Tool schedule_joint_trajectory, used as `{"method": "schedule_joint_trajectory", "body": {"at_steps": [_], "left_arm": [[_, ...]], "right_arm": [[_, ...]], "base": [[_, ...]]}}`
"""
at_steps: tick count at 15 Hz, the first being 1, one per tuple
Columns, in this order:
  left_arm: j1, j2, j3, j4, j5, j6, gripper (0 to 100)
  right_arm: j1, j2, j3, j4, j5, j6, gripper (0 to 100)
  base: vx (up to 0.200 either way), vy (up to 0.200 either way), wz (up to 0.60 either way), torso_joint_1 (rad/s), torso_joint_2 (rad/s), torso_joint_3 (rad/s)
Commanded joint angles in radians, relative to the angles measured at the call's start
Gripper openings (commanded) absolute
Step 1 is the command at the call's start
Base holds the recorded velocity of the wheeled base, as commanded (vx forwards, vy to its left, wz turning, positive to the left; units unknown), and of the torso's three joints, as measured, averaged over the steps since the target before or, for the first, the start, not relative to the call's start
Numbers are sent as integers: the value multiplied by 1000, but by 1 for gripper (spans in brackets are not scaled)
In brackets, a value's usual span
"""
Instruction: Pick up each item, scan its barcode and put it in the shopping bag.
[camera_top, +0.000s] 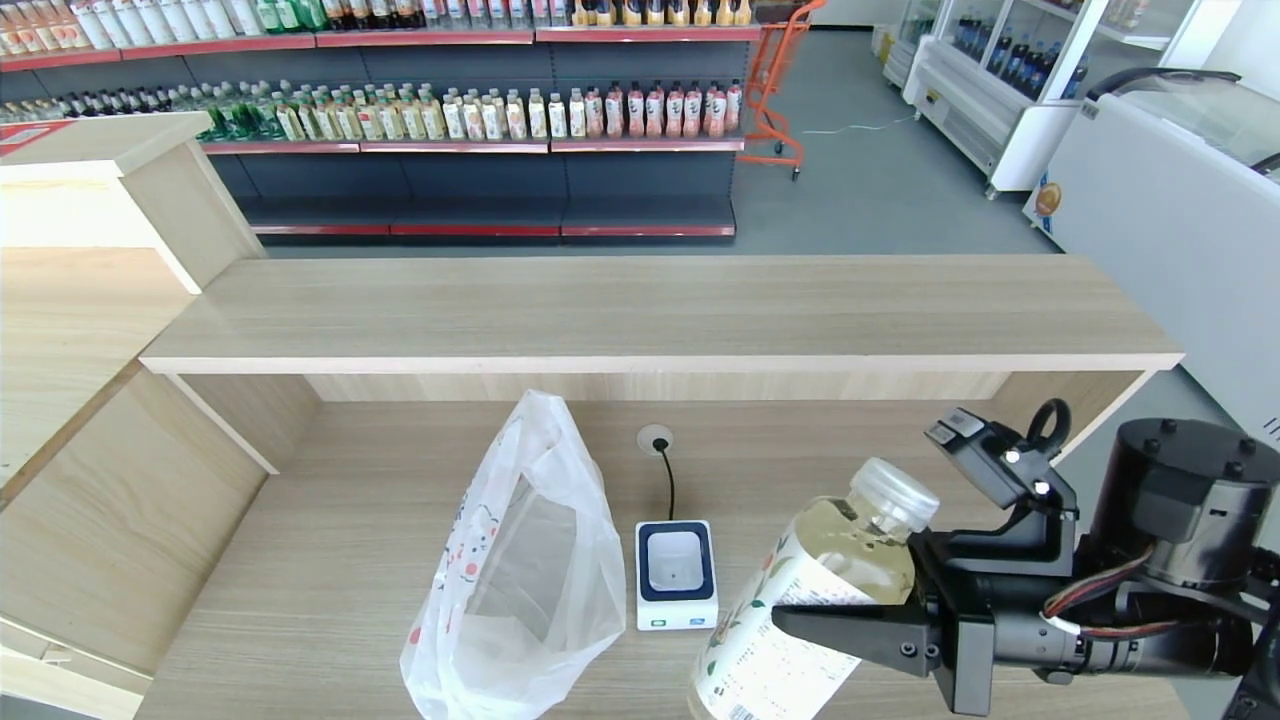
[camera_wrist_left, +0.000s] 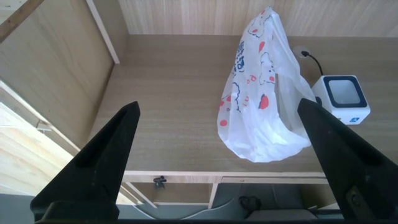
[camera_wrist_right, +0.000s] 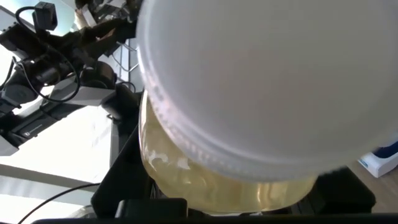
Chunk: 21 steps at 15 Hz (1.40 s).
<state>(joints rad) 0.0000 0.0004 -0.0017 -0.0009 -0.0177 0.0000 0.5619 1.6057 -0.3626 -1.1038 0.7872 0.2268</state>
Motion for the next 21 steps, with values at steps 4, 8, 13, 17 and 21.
{"method": "schedule_joint_trajectory", "body": {"at_steps": [4, 8, 13, 17, 21], "left_arm": [[0, 0, 0, -1, 1, 0, 100], [0, 0, 0, -1, -1, 0, 100], [0, 0, 0, -1, 1, 0, 100], [0, 0, 0, -1, -1, 0, 100], [0, 0, 0, -1, -1, 0, 100]], "right_arm": [[4, 2, 1, 7, -3, -7, 0], [3, -20, -1, 25, -3, -7, 0], [-2, -40, 1, 27, -3, -7, 0], [-4, -52, 1, 29, -5, -9, 0], [-10, -56, 2, 29, -5, -18, 0]], "base": [[0, 0, 0, 0, 0, 0], [0, 0, 0, 0, 0, 0], [0, 0, 0, 0, 0, 0], [0, 0, 0, 0, 0, 0], [0, 0, 0, 0, 0, 0]]}}
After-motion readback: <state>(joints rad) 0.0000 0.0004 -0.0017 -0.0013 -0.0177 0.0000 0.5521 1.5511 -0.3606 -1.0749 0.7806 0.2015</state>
